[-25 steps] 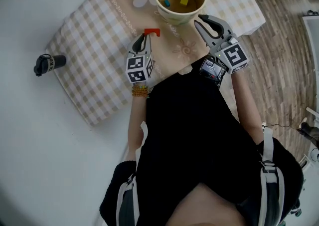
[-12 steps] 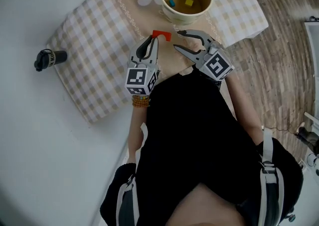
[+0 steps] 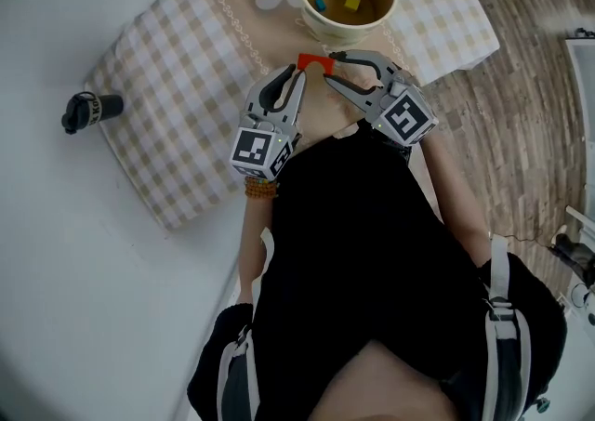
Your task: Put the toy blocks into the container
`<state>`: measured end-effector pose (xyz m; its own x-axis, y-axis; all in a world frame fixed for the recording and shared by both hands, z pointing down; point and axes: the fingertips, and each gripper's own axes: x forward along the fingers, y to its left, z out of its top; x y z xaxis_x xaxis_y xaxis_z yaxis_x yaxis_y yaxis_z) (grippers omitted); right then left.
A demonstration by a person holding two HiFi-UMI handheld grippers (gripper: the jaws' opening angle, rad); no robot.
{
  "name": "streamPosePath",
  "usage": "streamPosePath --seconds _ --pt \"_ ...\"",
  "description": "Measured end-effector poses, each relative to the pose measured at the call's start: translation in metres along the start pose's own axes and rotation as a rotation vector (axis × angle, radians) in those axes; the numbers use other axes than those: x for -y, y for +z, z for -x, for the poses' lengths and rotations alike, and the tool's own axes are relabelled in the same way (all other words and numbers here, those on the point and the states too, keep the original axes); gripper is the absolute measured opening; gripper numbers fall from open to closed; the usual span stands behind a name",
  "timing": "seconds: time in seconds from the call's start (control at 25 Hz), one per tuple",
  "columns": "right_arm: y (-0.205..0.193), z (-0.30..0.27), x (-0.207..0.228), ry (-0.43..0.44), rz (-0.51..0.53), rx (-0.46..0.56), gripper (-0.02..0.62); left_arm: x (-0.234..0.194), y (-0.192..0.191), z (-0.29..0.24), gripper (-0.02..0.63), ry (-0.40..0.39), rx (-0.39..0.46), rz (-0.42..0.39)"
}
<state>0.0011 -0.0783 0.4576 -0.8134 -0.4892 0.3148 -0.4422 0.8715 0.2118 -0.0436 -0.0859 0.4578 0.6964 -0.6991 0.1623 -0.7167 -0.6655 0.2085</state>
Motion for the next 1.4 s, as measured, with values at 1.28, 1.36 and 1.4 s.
streamPosePath --seconds 1.28,1.36,1.4 --pt "0.018 0.018 0.181 -0.372 -0.213 -0.050 0.140 -0.027 -0.023 0.014 0.057 0.103 -0.029 0.033" --pt "0.021 0.020 0.183 -0.381 -0.211 -0.031 0.141 -0.026 -0.024 0.013 0.057 0.100 -0.031 0.031" --pt "0.023 0.021 0.183 -0.382 -0.210 -0.020 0.141 -0.025 -0.024 0.013 0.057 0.099 -0.031 0.030"
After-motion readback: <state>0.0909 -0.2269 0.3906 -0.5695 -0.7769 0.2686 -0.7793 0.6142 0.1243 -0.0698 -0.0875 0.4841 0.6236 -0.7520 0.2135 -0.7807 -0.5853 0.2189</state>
